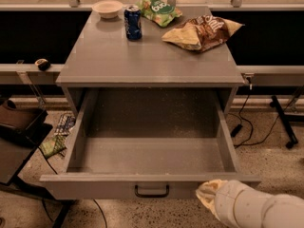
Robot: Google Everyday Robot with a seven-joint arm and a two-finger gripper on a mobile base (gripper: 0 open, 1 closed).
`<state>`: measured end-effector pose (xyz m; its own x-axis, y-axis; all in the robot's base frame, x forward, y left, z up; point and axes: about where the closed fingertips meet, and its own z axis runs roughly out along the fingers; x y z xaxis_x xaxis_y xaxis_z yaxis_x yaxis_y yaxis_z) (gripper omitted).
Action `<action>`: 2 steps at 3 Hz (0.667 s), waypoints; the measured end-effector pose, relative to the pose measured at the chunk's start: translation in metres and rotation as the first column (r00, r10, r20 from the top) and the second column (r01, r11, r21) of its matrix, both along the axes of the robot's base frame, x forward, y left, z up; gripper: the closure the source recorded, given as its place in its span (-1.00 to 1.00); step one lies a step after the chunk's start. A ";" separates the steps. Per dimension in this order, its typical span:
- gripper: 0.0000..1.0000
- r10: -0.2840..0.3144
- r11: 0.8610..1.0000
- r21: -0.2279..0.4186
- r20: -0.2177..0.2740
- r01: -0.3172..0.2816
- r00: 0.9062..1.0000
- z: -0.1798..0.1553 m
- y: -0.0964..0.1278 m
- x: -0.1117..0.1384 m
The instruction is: Close top drawer
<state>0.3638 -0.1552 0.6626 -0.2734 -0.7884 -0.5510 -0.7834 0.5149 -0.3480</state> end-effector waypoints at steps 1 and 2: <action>1.00 0.038 0.999 0.038 -0.007 -0.037 0.999 0.001 0.013 0.013; 1.00 0.038 0.999 0.038 -0.007 -0.037 0.999 0.001 0.013 0.013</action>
Offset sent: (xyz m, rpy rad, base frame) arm 0.0115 0.0114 0.0012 0.0331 0.0058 0.0321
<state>0.3767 -0.1420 0.6640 -0.2486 -0.7768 -0.5787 -0.8050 0.4979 -0.3226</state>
